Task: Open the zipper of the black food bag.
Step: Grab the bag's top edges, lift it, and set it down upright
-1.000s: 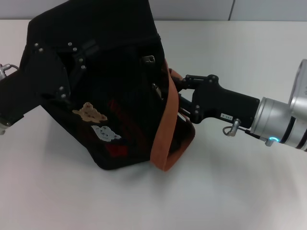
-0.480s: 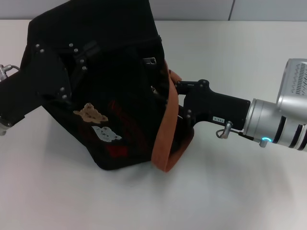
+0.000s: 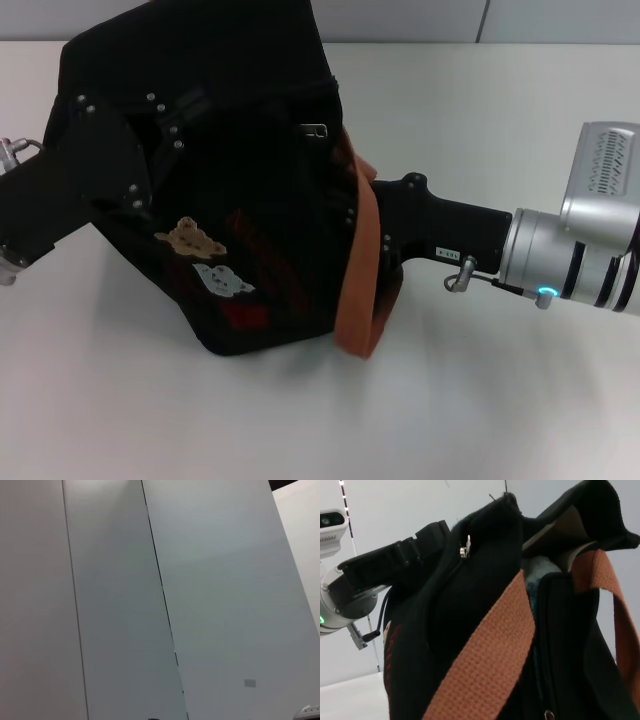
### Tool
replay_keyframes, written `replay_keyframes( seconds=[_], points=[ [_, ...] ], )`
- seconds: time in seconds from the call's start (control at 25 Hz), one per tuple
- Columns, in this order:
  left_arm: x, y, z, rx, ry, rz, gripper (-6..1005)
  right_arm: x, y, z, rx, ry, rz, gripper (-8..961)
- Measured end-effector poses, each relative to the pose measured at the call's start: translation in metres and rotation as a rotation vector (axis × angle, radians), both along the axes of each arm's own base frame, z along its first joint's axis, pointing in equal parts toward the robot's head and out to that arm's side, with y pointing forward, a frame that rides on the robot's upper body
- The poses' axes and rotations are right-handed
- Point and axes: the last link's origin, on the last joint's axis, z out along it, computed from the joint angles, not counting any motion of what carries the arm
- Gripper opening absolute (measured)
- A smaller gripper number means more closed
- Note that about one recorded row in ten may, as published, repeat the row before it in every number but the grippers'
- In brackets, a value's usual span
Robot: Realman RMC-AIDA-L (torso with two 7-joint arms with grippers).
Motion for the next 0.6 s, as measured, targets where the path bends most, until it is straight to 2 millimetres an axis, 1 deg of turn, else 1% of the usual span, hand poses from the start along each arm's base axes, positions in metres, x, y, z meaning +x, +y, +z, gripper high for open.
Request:
replay_keyframes(
  seconds=[0.2,0.6],
  points=[
    [-0.0011,0.0003,-0.0017,0.007,0.004,0.006,21,0.0008,-0.0025,0.0,-0.01,-0.004,0.013,24],
    [-0.0009,0.0007,-0.0013,0.01,0.002,0.006,21,0.0033,-0.0041,0.0013,-0.01,-0.003,0.01,-1]
  ],
)
